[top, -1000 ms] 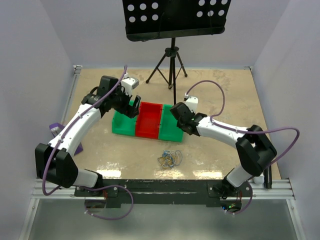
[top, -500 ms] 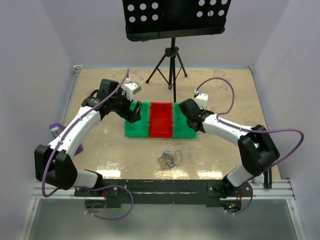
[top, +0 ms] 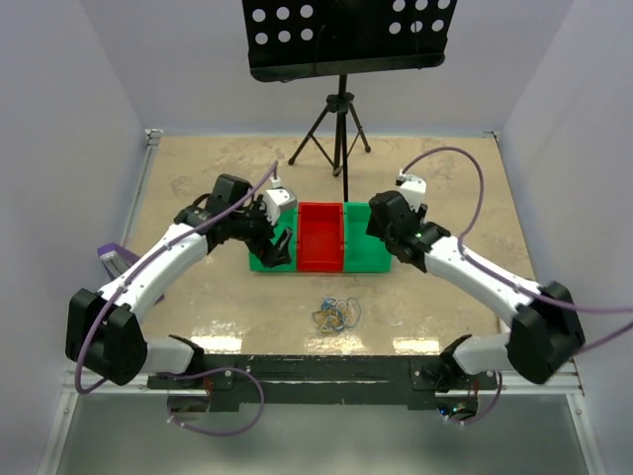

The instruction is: Untangle the cables

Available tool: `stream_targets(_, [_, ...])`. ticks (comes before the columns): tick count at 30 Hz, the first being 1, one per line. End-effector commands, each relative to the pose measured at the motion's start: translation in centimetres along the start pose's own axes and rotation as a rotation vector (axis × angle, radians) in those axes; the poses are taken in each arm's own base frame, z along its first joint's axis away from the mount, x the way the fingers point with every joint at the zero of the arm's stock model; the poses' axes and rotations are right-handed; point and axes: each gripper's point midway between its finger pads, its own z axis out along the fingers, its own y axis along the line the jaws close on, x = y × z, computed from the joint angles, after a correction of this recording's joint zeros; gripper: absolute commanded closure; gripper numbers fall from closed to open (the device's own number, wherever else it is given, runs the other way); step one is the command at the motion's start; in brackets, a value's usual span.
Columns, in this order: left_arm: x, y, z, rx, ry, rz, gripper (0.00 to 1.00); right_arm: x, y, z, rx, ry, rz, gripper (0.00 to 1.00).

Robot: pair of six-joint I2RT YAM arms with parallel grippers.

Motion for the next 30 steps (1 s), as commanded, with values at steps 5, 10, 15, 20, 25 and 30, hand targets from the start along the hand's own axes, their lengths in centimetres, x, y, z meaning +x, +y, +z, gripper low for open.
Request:
stream_targets(5, [1.0,-10.7,2.6,0.348,0.053,0.264,0.09,5.2,4.8,-9.6,-0.366,0.139,0.084,0.36])
stream_targets(10, [5.3,-13.8,4.0,0.468,0.209,0.414,0.0,11.3,4.8,-11.2,-0.451,0.297,0.081,0.37])
stream_targets(15, [7.6,-13.5,4.2,0.51,0.226,0.541,0.0,15.8,4.6,-11.3,-0.451,0.394,0.067,0.37])
stream_targets(20, [8.1,-14.1,4.0,0.568,0.212,0.593,0.0,17.7,4.5,-10.4,-0.44,0.423,0.054,0.4])
stream_targets(25, [9.0,-14.3,5.0,0.547,0.172,0.742,0.0,19.2,4.0,-9.5,-0.417,0.439,0.056,0.49])
stream_targets(30, [11.6,-13.1,6.8,0.51,0.204,0.837,0.07,19.5,3.9,-9.1,-0.405,0.439,0.074,0.59])
